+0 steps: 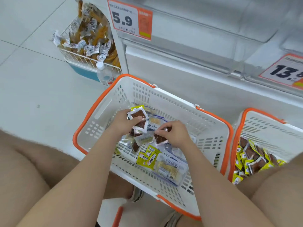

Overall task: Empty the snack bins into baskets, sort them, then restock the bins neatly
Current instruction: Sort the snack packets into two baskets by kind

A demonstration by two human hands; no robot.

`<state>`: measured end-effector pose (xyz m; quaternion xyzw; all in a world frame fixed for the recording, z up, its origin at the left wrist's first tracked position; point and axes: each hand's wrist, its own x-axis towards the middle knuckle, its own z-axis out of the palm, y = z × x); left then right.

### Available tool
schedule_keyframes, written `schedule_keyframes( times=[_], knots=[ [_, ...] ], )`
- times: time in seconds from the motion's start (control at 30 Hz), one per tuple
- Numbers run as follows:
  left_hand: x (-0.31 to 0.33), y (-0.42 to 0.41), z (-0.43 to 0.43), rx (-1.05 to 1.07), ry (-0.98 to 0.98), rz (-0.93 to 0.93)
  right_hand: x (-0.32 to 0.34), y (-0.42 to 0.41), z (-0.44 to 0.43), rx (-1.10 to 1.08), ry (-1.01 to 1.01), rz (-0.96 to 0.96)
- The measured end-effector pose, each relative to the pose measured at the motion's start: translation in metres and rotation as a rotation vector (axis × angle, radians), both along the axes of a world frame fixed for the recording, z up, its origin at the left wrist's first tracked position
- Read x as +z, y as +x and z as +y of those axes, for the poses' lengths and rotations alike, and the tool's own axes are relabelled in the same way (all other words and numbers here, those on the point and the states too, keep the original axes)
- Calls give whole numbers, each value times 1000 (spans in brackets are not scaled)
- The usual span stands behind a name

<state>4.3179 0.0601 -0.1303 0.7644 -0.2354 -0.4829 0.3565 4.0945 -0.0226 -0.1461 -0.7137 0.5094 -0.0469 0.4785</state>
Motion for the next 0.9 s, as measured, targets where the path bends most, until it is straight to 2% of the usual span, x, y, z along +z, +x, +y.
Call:
schedule_keyframes(
  times=[0.03,0.1,0.2,0.23,0.27,0.37,0.43,0.53,0.6,0.7,0.83,0.9],
  knots=[
    [7,-5,0,88,-35,3,6,-4,2,-62,11,-44],
    [16,-13,-1,181,-89,0,20,-13,5,-37,10,-27],
    [38,-30,2,312,-174,10,31,-28,12,71,-22,290],
    [44,-36,2,353,-200,39,34,-32,15,43,-67,383],
    [48,-43,1,386,-215,76,37,-37,18,-40,-113,384],
    [72,-71,-8,422,-246,255,60,-53,19,-431,-123,72],
    [85,-95,-15,388,-252,414,78,-63,13,-618,-129,-85],
    [102,-140,-22,281,-263,567,90,-84,4,-789,-3,-303],
    [108,-175,-26,172,-245,583,100,-104,1,-851,88,-402],
    [117,-229,-33,16,-274,489,141,-144,8,-882,196,-477],
    [130,-294,-47,-203,-243,348,162,-210,14,-793,324,-392],
    [133,-316,-55,-341,-124,421,157,-237,9,-936,325,-431]
  ],
)
